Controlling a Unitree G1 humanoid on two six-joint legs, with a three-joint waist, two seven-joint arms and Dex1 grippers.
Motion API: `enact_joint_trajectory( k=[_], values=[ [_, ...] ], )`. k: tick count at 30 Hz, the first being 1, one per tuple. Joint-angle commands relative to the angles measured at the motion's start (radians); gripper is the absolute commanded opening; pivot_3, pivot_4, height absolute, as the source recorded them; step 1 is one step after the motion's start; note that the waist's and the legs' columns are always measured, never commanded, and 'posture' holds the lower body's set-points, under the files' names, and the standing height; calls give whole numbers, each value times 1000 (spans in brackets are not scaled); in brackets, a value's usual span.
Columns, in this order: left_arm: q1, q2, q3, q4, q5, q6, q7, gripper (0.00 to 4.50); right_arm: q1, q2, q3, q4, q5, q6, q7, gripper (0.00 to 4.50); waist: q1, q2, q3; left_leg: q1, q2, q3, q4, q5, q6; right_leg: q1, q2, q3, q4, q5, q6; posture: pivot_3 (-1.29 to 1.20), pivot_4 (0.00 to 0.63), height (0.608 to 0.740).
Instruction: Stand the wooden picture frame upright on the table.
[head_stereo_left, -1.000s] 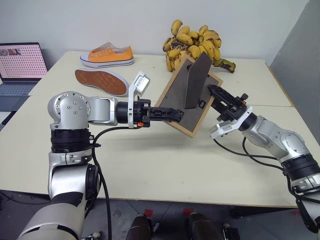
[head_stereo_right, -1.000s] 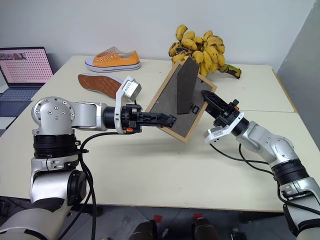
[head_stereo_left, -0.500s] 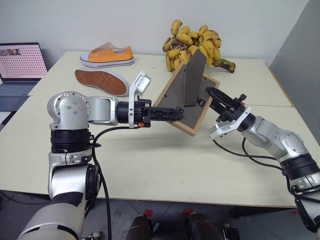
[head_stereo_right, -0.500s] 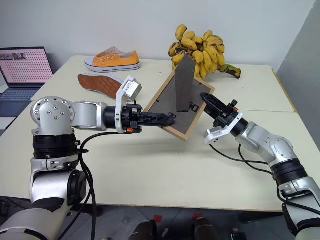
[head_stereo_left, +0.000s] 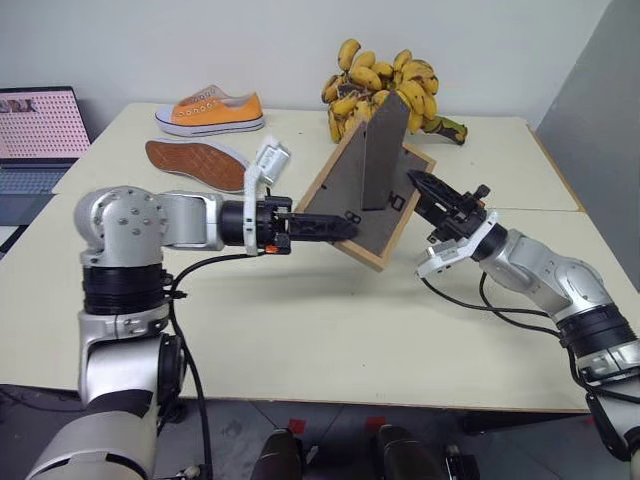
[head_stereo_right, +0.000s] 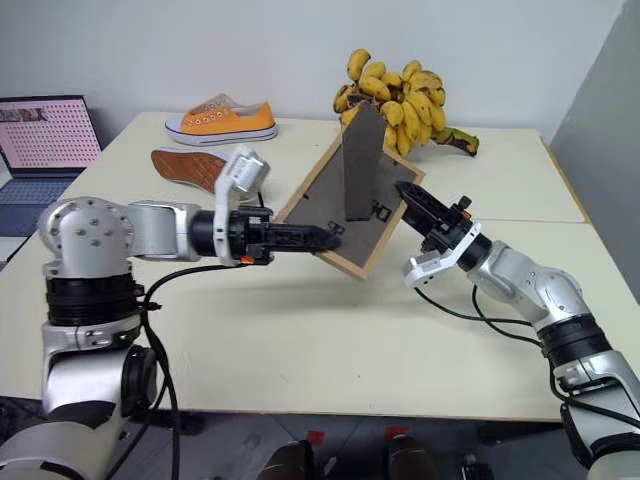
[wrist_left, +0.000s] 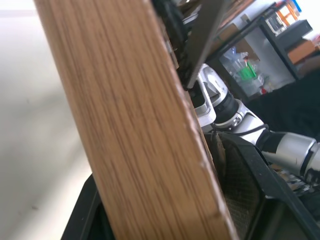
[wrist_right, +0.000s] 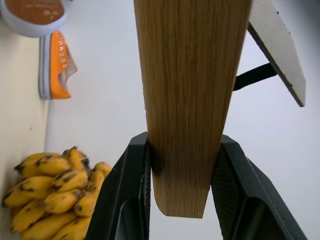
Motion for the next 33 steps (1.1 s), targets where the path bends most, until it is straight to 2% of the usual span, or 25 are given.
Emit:
enact_joint_trajectory(
  k=[1,6,13,15,18,22,24,27,31,33],
  values=[
    [12,79,65,-68,-4,-72,-44,2852,-18,-20,-10,59,9,4,12,1241,-2,0,0,0,0,0,0,0,0,0,0,0,0,0,0,0,150,740],
    [57,115,81,-143,-43,-79,-47,3902,-47,-4,12,108,2,-14,-2,1241,-2,0,0,0,-1,0,1,-1,2,1,-1,0,0,0,0,0,150,740],
    [128,146,143,-209,-38,-110,-2,3902,-76,8,34,161,3,-42,-18,1241,-4,0,0,0,0,0,0,-1,2,1,-1,0,0,0,0,0,150,740],
    [256,197,225,-322,31,-210,9,3902,-84,33,39,209,71,-76,28,1241,-9,0,0,0,0,0,0,-1,2,1,-1,0,0,0,0,0,150,740],
    [463,263,303,-460,112,-342,-25,3902,-76,88,28,260,279,-128,186,1241,-19,0,0,2,1,3,-1,-1,2,0,0,1,-1,0,0,0,150,740],
    [674,294,396,-515,163,-438,-41,3902,-25,190,19,202,737,-45,565,1241,-14,0,0,2,2,2,-1,-2,3,1,0,1,0,0,-1,0,150,740],
    [728,292,421,-517,175,-464,-29,3902,6,248,6,104,977,138,778,1241,-9,0,0,4,2,1,0,-2,3,4,0,0,0,0,-1,0,150,740],
    [773,287,433,-523,178,-488,-14,3902,36,310,-18,-33,1212,412,957,1241,0,0,0,7,2,-1,0,-2,3,9,0,-2,-1,0,-1,0,150,740],
    [828,301,454,-556,168,-499,-9,3902,91,354,-37,-149,1411,746,1083,1241,15,0,0,7,2,-3,0,-2,4,10,0,-4,-3,0,-1,0,150,740],
    [842,307,467,-565,158,-496,-1,3902,121,365,-39,-176,1447,842,1120,1241,22,-1,0,7,2,-3,-1,-2,4,10,0,-4,-3,0,-1,0,150,740]
  ],
)
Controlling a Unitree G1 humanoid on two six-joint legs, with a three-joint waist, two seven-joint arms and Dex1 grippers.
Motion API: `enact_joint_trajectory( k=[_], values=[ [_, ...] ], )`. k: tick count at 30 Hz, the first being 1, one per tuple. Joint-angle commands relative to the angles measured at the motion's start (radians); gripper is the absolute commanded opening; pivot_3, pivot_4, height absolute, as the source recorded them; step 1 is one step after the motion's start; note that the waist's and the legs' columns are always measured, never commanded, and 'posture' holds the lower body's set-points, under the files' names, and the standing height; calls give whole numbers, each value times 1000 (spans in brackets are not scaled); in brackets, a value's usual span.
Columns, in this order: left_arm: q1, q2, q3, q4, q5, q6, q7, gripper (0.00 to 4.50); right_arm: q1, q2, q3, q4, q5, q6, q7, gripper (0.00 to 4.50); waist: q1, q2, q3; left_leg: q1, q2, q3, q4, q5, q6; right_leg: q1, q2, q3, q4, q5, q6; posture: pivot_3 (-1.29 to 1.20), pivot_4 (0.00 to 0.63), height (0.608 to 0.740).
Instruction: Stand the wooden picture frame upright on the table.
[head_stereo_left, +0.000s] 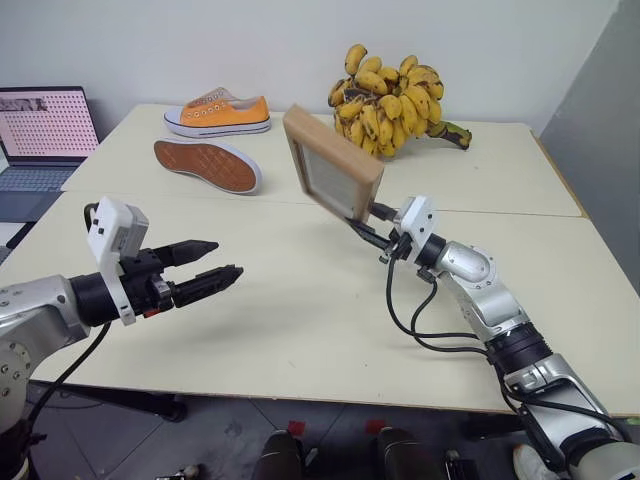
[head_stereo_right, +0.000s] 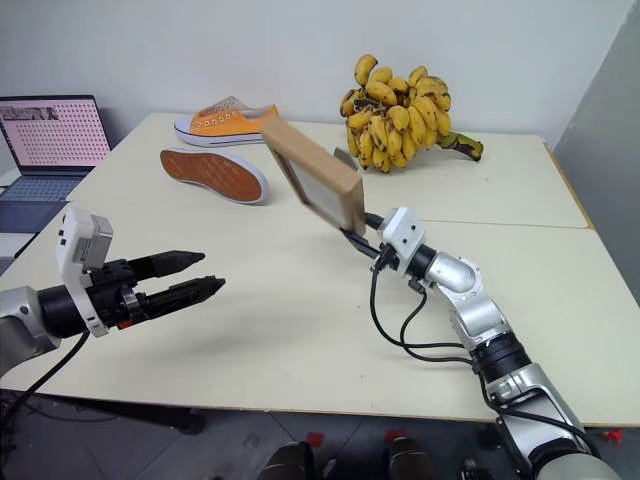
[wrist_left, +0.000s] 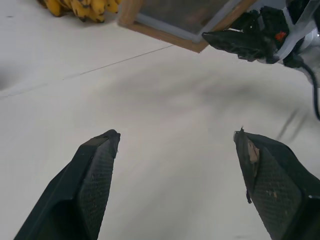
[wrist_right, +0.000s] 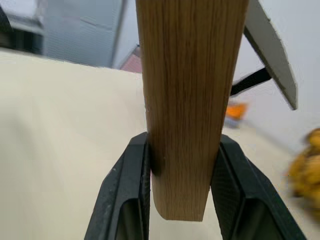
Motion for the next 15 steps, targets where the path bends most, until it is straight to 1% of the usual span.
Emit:
enact_joint_trajectory(
  k=[1,4,6,13,15],
  values=[
    [16,30,65,-46,-22,-15,17,3902,62,23,-30,-75,117,205,84,1241,3,0,0,0,0,0,0,0,0,0,0,0,0,0,0,0,150,740],
    [13,35,70,-52,-44,-2,35,3902,117,50,-44,-66,149,316,103,1241,3,0,0,0,0,0,0,0,0,0,1,0,0,0,0,0,150,740],
    [0,37,66,-59,-76,11,52,3902,144,71,-55,-62,154,358,106,1241,2,0,0,0,0,1,0,0,0,-1,1,1,0,0,0,0,150,740],
    [-46,22,41,-74,-182,41,138,3902,185,132,-84,-34,106,386,99,1241,1,0,0,0,2,1,-1,0,0,-2,2,1,0,-1,0,0,150,740],
    [-61,15,25,-71,-185,27,162,3958,189,139,-90,-35,95,388,95,1939,1,0,0,0,2,1,-1,0,0,-2,2,2,0,-1,0,0,150,740]
  ],
)
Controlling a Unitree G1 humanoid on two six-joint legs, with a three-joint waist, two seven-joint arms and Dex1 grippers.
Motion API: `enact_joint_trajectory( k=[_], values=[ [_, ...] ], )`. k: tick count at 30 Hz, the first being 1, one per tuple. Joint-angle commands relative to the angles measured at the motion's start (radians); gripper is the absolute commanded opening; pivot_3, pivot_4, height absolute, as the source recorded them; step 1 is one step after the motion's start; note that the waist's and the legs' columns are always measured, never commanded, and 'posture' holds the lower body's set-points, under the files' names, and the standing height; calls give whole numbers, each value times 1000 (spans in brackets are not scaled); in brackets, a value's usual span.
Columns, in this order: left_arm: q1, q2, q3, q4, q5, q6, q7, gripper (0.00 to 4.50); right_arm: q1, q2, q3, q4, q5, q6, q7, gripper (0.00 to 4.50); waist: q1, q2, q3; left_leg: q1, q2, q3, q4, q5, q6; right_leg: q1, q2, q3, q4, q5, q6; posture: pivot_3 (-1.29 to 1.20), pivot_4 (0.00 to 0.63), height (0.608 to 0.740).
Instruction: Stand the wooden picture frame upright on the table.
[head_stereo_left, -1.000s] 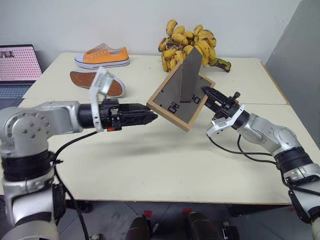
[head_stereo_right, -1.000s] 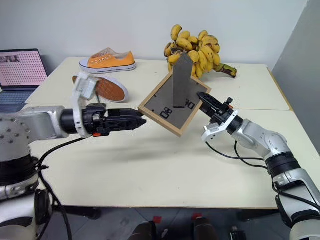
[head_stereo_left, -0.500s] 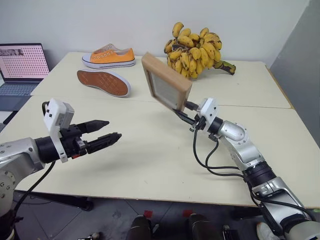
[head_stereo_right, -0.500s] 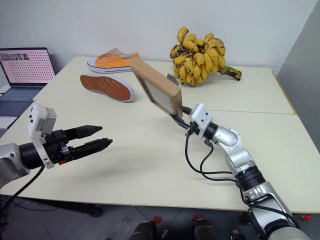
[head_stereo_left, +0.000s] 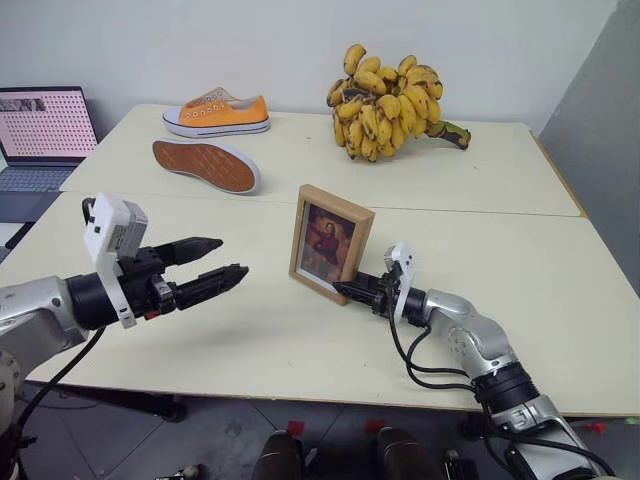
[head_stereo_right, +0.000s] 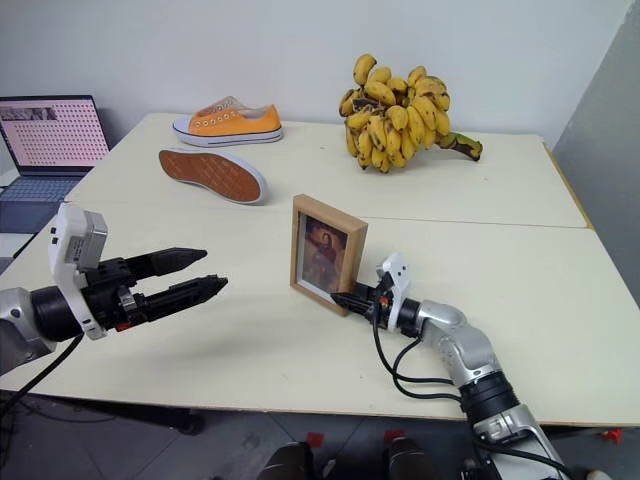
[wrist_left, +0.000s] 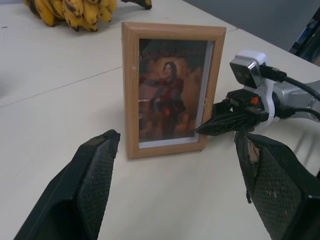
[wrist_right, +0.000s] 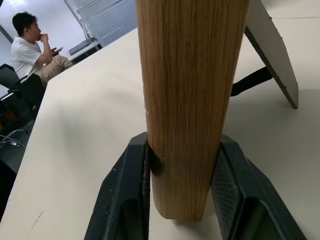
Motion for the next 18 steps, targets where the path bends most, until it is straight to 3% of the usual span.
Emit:
enact_joint_trajectory(
  k=[1,5,10,15,18],
  values=[
    [-38,-5,-11,-19,-31,-22,51,3958,6,18,-32,-23,-23,-8,6,2103,0,0,0,0,0,0,0,0,0,0,0,0,0,0,0,0,150,740],
    [-58,-13,-33,-14,-24,-61,57,3958,16,14,-36,-34,-65,-11,0,2958,0,0,0,0,0,0,0,0,0,0,0,0,0,0,0,0,150,740],
    [-86,-50,-96,-25,0,-130,67,3958,66,-45,-41,-101,-121,-7,3,2958,2,0,0,0,0,1,0,0,0,0,0,1,0,0,0,0,150,740],
    [-138,-86,-192,-19,-2,-148,82,3958,187,-238,-64,-286,-210,9,17,2958,14,-1,0,0,-1,1,0,0,0,0,-1,1,-1,0,0,0,150,740],
    [-160,-83,-232,2,-28,-130,59,3958,248,-342,-164,-447,-141,101,21,2958,14,-1,-1,0,-1,1,0,0,0,0,0,1,-1,0,0,0,150,740]
  ],
)
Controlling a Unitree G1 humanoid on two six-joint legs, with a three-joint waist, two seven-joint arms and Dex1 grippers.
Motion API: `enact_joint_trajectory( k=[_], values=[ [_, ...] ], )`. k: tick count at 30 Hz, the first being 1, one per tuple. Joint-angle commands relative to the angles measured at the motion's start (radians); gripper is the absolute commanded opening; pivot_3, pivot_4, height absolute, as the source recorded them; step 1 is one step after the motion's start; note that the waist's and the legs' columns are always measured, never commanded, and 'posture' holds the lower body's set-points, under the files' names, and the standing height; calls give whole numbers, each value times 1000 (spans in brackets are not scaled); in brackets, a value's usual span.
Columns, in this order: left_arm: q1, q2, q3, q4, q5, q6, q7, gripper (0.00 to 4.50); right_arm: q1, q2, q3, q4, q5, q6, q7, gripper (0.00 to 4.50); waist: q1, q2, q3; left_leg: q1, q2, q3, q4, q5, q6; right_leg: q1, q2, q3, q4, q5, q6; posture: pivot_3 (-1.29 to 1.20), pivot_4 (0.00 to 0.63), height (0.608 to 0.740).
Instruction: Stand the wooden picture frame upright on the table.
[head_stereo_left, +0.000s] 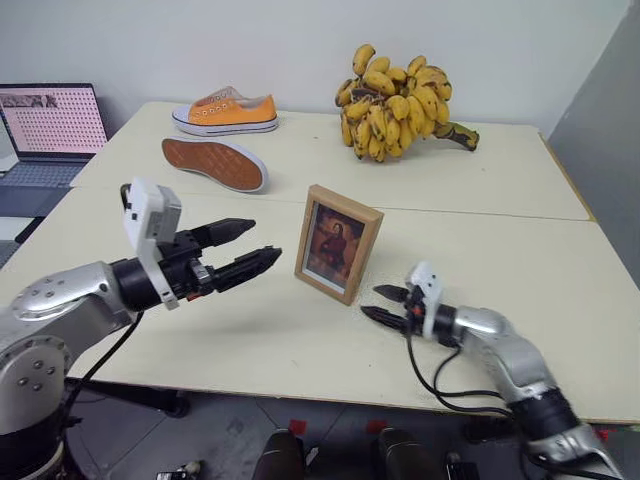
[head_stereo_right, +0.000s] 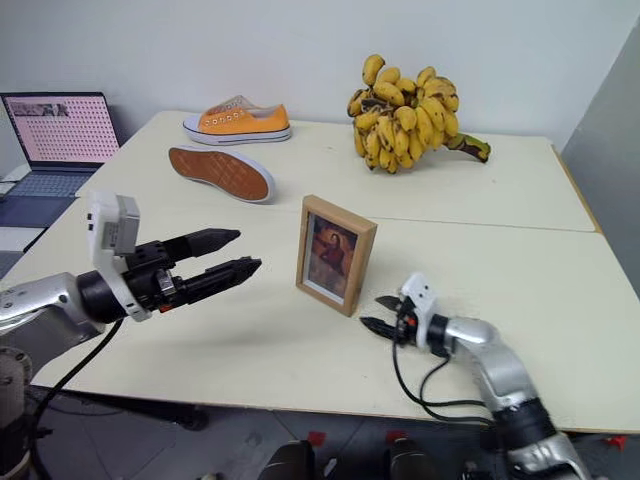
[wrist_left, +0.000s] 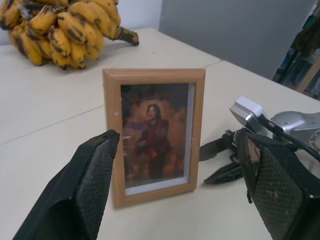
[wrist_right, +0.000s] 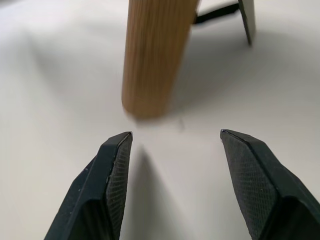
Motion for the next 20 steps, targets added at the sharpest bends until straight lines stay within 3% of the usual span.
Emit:
enact_joint_trajectory(
  k=[1,8,12,20],
  values=[
    [-37,4,-40,6,-22,-4,-16,3958,54,-106,-147,-231,79,113,4,2958,0,0,0,0,0,0,0,0,0,0,0,0,0,0,0,0,150,740],
    [-108,-48,-127,64,95,-91,14,3958,39,-143,-357,-499,298,377,-127,2958,-12,0,0,1,2,1,0,0,0,0,2,1,0,-2,3,0,150,740],
    [-115,-73,-149,83,167,-182,-22,3958,37,-122,-384,-608,408,483,-199,2958,-10,-1,0,0,1,0,0,0,0,0,2,1,0,-1,1,0,150,740],
    [-133,-74,-181,131,160,-140,-58,3958,45,-97,-412,-653,510,559,-300,2958,-10,-1,0,0,1,1,0,0,0,0,1,1,-1,-2,3,0,150,740]
  ],
)
